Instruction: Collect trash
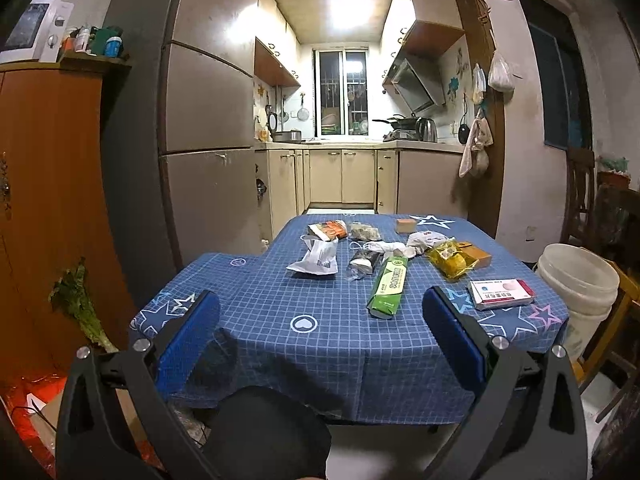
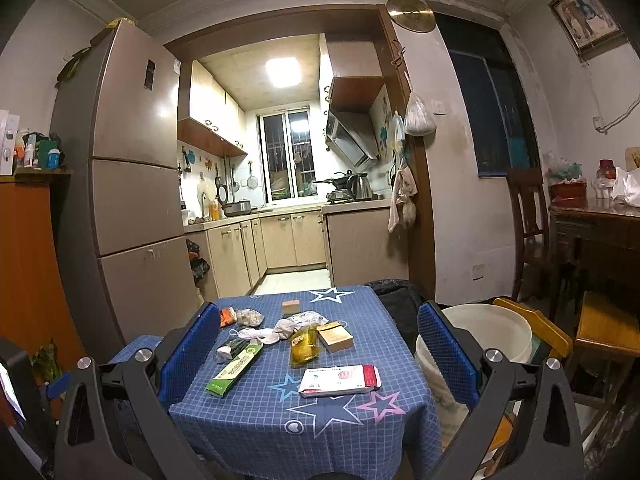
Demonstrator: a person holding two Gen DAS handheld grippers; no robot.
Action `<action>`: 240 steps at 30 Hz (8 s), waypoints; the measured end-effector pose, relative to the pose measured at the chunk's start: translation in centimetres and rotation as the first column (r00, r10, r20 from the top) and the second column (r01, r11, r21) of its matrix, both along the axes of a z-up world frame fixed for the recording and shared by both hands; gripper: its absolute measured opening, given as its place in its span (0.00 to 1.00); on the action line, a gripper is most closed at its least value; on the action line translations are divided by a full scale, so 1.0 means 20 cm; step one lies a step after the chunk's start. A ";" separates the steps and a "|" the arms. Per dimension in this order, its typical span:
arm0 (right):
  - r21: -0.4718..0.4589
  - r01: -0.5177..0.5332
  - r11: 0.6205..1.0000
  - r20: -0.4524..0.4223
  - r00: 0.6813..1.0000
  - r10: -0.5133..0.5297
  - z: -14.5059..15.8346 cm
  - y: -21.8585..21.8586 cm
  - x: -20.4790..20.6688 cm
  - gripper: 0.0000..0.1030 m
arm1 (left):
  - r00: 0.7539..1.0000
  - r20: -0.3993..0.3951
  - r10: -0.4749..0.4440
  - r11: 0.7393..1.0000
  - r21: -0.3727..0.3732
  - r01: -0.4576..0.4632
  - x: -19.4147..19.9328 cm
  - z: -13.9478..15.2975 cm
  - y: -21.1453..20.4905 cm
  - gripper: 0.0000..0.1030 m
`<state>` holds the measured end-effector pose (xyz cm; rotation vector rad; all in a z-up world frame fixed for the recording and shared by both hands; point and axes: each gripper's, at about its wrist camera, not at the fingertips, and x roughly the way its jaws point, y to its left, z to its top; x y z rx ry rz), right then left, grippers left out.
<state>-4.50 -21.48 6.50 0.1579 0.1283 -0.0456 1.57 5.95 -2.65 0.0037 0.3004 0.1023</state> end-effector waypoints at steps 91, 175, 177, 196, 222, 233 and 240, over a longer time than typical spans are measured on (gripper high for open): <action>0.012 -0.071 0.997 -0.281 0.957 0.072 -0.53 0.12 -0.19 0.95 | 0.998 0.034 -0.045 0.998 0.040 0.043 0.30 0.26 -0.31 0.95; 0.087 -0.103 0.991 -0.520 0.844 0.133 -0.87 -0.01 0.87 0.95 | 0.959 -0.261 -0.108 0.992 0.033 0.120 0.83 -0.32 0.39 0.95; 0.084 -0.095 0.992 -0.521 0.844 0.125 -0.87 -0.03 0.91 0.95 | 0.954 -0.270 -0.134 0.990 0.013 0.143 0.88 -0.29 0.39 0.95; -0.103 -0.104 0.989 -0.505 0.862 0.039 -0.85 -0.19 1.29 0.95 | 0.830 -0.508 -0.231 0.970 -0.050 0.239 1.76 -0.35 0.32 0.87; 0.096 -0.408 0.908 -0.519 0.757 0.396 -0.78 0.65 1.62 0.95 | 0.781 -0.566 -0.264 0.958 -0.062 0.279 1.96 -0.48 0.29 0.65; 0.039 -0.404 0.914 -0.554 0.752 0.356 -0.83 0.94 1.69 0.95 | 0.791 -0.559 -0.247 0.964 -0.058 0.260 1.93 -0.48 0.33 0.65; -0.028 -0.349 0.937 -0.612 0.747 0.260 -0.94 0.99 1.78 0.90 | 0.799 -0.559 -0.224 0.969 -0.042 0.242 1.92 -0.47 0.33 0.65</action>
